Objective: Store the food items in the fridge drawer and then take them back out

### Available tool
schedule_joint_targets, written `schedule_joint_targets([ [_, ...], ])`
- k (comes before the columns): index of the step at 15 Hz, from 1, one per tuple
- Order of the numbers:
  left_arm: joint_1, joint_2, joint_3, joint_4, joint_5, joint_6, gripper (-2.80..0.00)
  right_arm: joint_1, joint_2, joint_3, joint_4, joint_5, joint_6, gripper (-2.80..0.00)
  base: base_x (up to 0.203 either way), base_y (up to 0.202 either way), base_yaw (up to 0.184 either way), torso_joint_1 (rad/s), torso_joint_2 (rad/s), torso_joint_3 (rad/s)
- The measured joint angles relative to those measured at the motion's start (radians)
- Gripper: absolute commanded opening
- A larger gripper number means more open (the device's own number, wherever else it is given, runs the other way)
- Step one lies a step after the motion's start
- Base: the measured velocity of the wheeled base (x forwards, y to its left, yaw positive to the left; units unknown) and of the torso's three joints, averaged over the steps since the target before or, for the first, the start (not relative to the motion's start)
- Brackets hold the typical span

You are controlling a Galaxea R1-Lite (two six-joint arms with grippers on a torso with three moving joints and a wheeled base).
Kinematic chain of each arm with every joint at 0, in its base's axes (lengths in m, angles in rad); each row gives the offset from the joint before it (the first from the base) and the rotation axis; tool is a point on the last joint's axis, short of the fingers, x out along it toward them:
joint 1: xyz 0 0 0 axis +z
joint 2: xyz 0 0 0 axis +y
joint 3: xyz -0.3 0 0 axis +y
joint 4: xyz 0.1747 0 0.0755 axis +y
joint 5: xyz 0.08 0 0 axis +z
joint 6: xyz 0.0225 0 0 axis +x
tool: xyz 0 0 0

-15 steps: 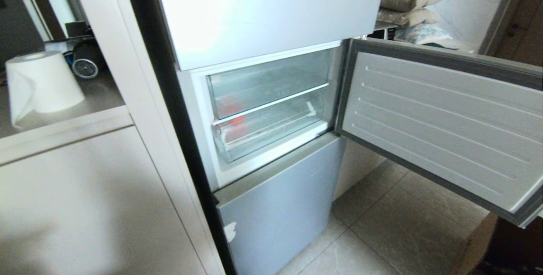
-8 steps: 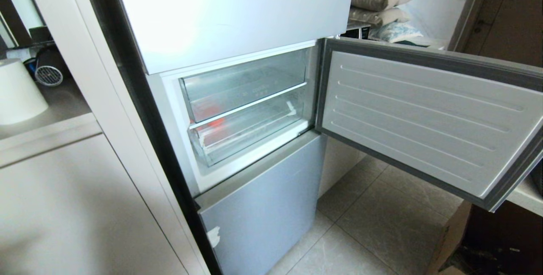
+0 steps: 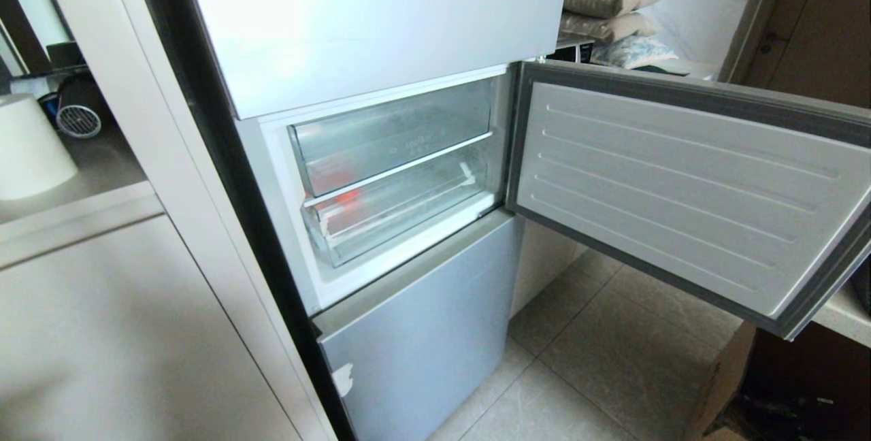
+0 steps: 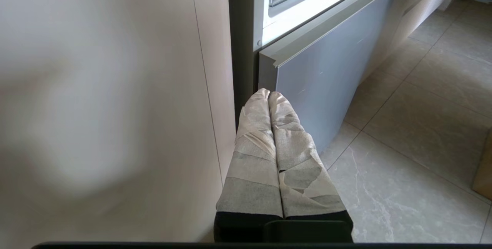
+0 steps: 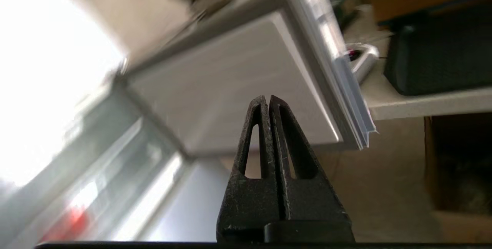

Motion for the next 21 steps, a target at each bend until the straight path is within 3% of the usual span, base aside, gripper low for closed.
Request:
schedule_joint_targets([
  [2, 0.0, 0.0, 0.0, 0.0, 0.0, 0.0, -2.8, -0.222, 0.154, -0.045, -0.081, 0.069, 0.121, -2.8, 0.0, 0.0, 0.0, 0.0, 0.0, 0.0],
  [4, 0.0, 0.0, 0.0, 0.0, 0.0, 0.0, -2.8, -0.434, 0.308, -0.049, -0.2, 0.202, 0.195, -2.8, 0.0, 0.0, 0.0, 0.0, 0.0, 0.0],
  [6, 0.0, 0.0, 0.0, 0.0, 0.0, 0.0, -2.8, -0.572, 0.487, -0.047, -0.342, 0.354, 0.25, -2.8, 0.0, 0.0, 0.0, 0.0, 0.0, 0.0],
  [10, 0.0, 0.0, 0.0, 0.0, 0.0, 0.0, -2.8, -0.672, 0.813, -0.091, -0.586, 0.467, 0.326, -2.8, 0.0, 0.0, 0.0, 0.0, 0.0, 0.0],
  [13, 0.0, 0.0, 0.0, 0.0, 0.0, 0.0, -2.8, -0.704, 1.014, -0.219, -0.652, 0.511, 0.385, -2.8, 0.0, 0.0, 0.0, 0.0, 0.0, 0.0],
  [18, 0.0, 0.0, 0.0, 0.0, 0.0, 0.0, -2.8, -0.742, 1.257, -0.425, -0.606, 0.681, 0.496, -2.8, 0.0, 0.0, 0.0, 0.0, 0.0, 0.0],
  [21, 0.0, 0.0, 0.0, 0.0, 0.0, 0.0, -2.8, -0.746, 1.361, -0.548, -0.466, 0.871, 0.59, -2.8, 0.0, 0.0, 0.0, 0.0, 0.0, 0.0],
])
